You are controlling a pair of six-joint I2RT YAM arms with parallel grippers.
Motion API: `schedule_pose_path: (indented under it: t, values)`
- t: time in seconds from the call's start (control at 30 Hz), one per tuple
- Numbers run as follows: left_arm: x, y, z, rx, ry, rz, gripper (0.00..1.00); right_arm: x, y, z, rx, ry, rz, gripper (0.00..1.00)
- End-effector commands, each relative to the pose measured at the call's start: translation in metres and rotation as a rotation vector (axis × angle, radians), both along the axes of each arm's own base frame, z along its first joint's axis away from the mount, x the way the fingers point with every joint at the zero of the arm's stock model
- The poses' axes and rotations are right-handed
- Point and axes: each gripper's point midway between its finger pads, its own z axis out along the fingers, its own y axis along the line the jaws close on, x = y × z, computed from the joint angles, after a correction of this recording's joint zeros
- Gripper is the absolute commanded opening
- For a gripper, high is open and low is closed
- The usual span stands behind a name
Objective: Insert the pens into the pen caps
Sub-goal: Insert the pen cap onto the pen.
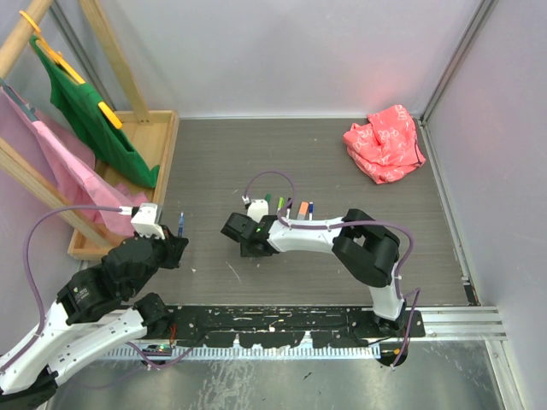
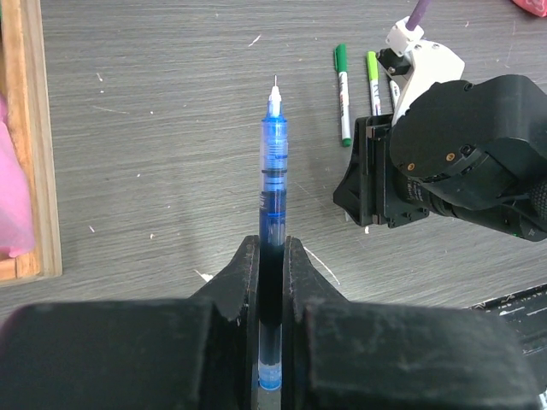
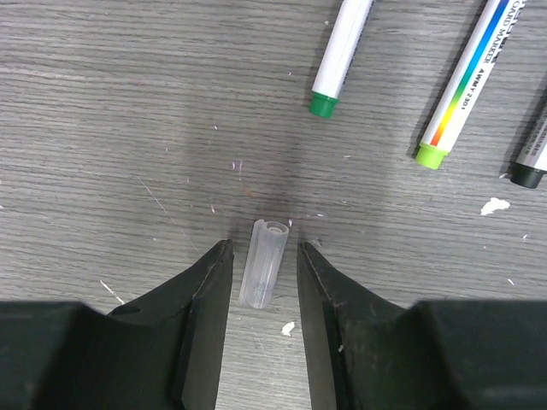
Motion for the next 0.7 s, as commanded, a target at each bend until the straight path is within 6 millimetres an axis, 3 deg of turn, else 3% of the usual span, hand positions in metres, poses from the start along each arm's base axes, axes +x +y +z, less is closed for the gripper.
schedule_pose_path:
  t: [0.0, 0.5, 0.67]
  values:
    - [0.003, 0.000, 0.015, -0.044, -0.031, 0.020, 0.05, 0.003, 0.005, 0.004, -0.004, -0.017, -0.008, 0.40]
    - [0.003, 0.001, 0.015, -0.044, -0.031, 0.024, 0.05, -0.008, -0.001, -0.007, -0.068, 0.005, 0.029, 0.33]
    - [0.003, 0.002, 0.015, -0.046, -0.034, 0.029, 0.05, -0.008, -0.001, -0.006, -0.071, 0.006, 0.042, 0.23]
